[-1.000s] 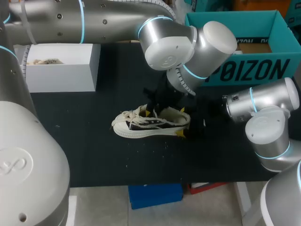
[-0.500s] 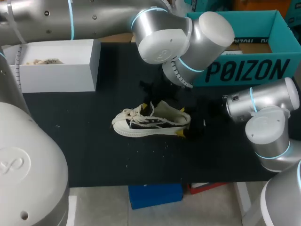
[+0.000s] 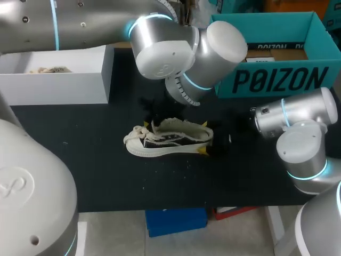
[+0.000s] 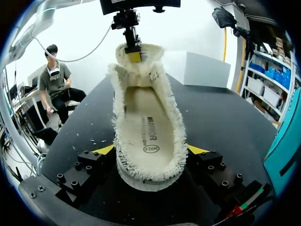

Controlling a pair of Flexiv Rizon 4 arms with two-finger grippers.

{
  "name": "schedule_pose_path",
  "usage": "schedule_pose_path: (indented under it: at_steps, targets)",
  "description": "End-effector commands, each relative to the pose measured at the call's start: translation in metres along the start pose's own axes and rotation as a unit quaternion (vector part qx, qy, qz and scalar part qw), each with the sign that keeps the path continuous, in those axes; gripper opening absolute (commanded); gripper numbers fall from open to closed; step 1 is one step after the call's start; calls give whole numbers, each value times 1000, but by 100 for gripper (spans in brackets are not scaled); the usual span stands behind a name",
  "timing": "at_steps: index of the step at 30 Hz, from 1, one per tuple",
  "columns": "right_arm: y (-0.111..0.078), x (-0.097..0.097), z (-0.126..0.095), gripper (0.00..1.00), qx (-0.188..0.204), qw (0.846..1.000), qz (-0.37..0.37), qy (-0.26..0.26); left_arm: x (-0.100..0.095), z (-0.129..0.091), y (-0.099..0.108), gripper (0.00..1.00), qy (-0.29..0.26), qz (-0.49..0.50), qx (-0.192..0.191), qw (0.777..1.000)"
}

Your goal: Take the shoe out of the shoebox, open the shoe tongue, remove and reinsert the insole, then place the shoe into the shoebox

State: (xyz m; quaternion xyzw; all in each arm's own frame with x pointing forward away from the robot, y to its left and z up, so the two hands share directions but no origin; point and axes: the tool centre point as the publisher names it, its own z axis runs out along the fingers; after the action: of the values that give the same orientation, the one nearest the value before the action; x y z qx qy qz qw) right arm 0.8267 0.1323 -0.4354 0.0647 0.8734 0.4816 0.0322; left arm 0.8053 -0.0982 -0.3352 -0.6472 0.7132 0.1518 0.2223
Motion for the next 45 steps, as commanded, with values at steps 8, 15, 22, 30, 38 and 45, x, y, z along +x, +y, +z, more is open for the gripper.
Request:
schedule_pose_path:
  at_steps: [8, 15, 22, 30, 38, 45]
  targets:
    - [-4, -1, 0, 0, 1, 1000, 1, -2, -50, 27, 11, 100, 19, -39, -14, 999]
    - [-4, -1, 0, 0, 1, 1000, 1, -2, -64, 38, 16, 100, 26, -53, -21, 998]
    - [-4, -1, 0, 0, 1, 1000, 1, -2, -73, 55, 20, 100, 36, -64, -41, 996]
    - [-4, -1, 0, 0, 1, 1000, 1, -2, -79, 59, 21, 100, 50, -60, -43, 996]
    - [-4, -1, 0, 0, 1, 1000, 1, -2, -90, 16, 18, 100, 134, 42, 42, 989]
    - [-4, -1, 0, 0, 1, 1000, 1, -2, -88, -23, 9, 100, 230, 238, 146, 932]
